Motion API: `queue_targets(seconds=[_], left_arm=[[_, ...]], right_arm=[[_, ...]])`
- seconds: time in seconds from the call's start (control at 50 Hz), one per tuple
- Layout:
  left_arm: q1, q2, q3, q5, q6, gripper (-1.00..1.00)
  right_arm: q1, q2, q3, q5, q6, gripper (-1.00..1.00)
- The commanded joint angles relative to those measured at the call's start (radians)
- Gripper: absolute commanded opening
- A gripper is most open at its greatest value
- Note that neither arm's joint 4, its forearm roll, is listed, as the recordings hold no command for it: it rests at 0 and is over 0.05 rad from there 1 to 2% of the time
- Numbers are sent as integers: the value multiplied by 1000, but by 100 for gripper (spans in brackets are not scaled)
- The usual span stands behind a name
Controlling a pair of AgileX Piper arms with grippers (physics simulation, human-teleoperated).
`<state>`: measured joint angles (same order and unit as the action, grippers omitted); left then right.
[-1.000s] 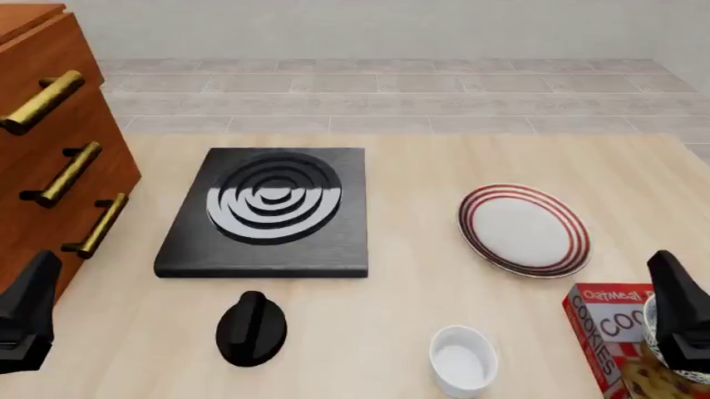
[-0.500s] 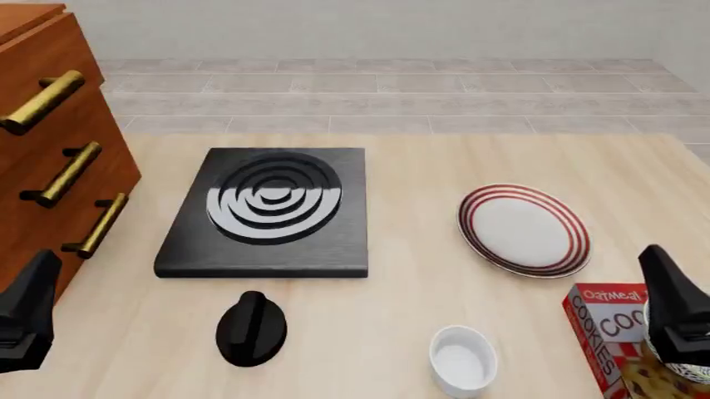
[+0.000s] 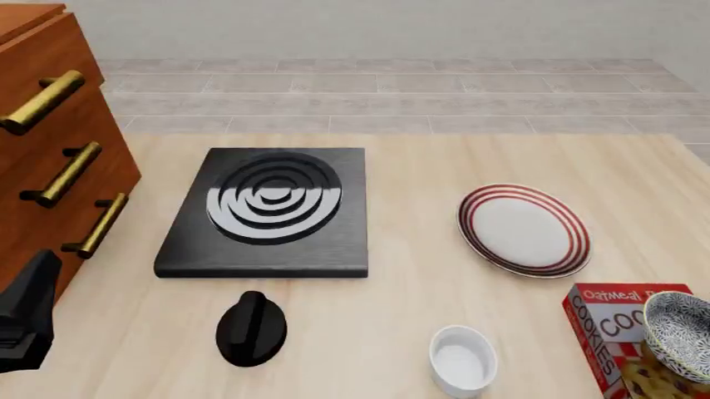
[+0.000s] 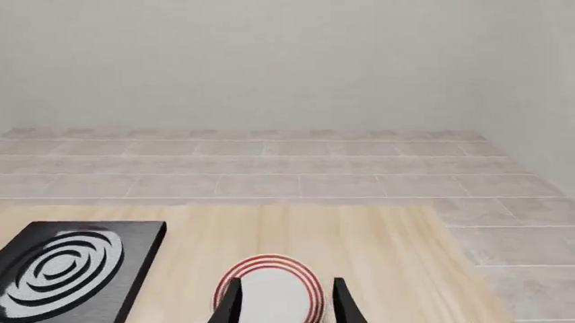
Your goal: Pick the akita bowl on the cookies box and place it on the plate.
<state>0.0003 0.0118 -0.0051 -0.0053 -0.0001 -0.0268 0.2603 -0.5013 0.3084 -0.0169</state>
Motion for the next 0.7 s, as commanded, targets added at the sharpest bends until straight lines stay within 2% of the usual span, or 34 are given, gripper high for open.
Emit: queue_targets(seconds=[0.02, 0.06, 0.08, 0.1, 0.14, 0.18, 0.22, 0.26, 0.3, 0.36, 0.38, 0.46, 0.52, 0.56, 0.6, 0.7], left_arm=[[0, 0, 0, 0, 0, 100], [0, 0, 0, 0, 0, 100], [0, 0, 0, 0, 0, 100], [0, 0, 0, 0, 0, 100], [0, 0, 0, 0, 0, 100], [0, 0, 0, 0, 0, 100], [0, 0, 0, 0, 0, 100], [0, 0, 0, 0, 0, 100], [0, 0, 0, 0, 0, 100], [0, 0, 0, 0, 0, 100], [0, 0, 0, 0, 0, 100], [0, 0, 0, 0, 0, 100], [0, 0, 0, 0, 0, 100], [0, 0, 0, 0, 0, 100], [0, 0, 0, 0, 0, 100], [0, 0, 0, 0, 0, 100]], right_arm=[[-121, 158, -291, 241, 65, 100], [-158, 153, -347, 272, 19, 100], [-178, 159, -367, 292, -21, 100], [-165, 174, -392, 323, -40, 100], [-165, 182, -430, 355, -30, 100], [-178, 187, -469, 382, -60, 100], [-227, 200, -497, 396, -88, 100], [-219, 226, -526, 435, -68, 100], [-232, 248, -550, 466, -88, 100], [-271, 274, -560, 503, -129, 100], [-271, 278, -562, 513, -122, 100], [-290, 273, -545, 548, -164, 100], [-302, 268, -531, 568, -159, 100], [-320, 261, -522, 574, -182, 100], [-338, 262, -519, 577, -162, 100], [-359, 252, -478, 576, -174, 100]])
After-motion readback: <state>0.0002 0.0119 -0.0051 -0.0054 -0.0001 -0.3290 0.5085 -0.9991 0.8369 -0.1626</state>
